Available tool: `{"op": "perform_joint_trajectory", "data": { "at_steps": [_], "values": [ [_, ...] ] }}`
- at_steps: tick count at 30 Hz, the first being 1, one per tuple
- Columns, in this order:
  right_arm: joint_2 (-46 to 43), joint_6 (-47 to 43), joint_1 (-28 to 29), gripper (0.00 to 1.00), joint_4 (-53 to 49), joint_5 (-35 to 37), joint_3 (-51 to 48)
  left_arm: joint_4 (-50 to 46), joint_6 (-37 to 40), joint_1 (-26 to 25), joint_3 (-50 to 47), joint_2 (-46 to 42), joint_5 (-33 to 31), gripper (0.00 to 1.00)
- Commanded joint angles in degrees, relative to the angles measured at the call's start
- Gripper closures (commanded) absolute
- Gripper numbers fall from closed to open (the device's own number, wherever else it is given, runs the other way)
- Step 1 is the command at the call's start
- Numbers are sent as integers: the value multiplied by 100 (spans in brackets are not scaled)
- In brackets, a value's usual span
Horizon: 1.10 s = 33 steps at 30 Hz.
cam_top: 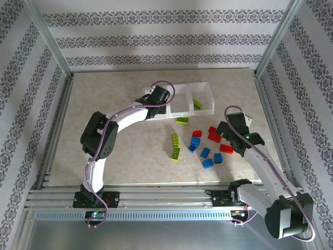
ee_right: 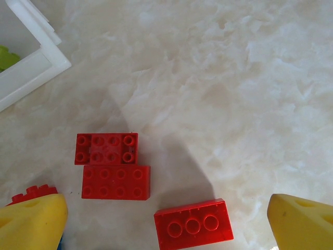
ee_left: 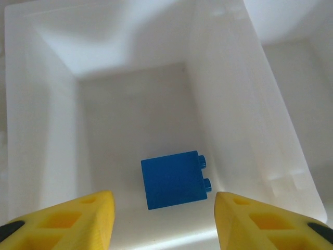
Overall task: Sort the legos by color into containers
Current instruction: Place the lego in the container, then pick up the lego from the middle-left of the table.
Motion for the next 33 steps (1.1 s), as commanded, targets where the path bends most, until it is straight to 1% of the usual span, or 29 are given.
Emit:
{"op": "perform_joint_trajectory", "data": {
  "at_steps": [1,6,10,14,19,25,30,33],
  "values": [
    [-83,106,-69,2,-138,3,-15,38,-83,49,-224,-482,209,47],
    [-75,119,-74,2,-164,6,-24,269,-178,-15,-720,-950,582,46],
    [-83,130,-76,2,-164,7,-33,471,-264,-182,-1230,-1363,1005,41],
    [-68,148,-86,2,-164,23,-41,472,-272,-554,-1518,-1612,1251,32],
    [-48,156,-113,2,-180,60,-55,412,-238,-1185,-1513,-1561,1464,22],
    [-60,165,-151,2,-225,43,-50,310,-64,-1930,-1224,-1134,1612,22],
    [-70,156,-161,2,-251,25,-33,195,171,-2341,-1061,-831,1704,25],
    [-83,148,-170,2,-261,23,-33,160,253,-2495,-1070,-717,1732,28]
  ]
}}
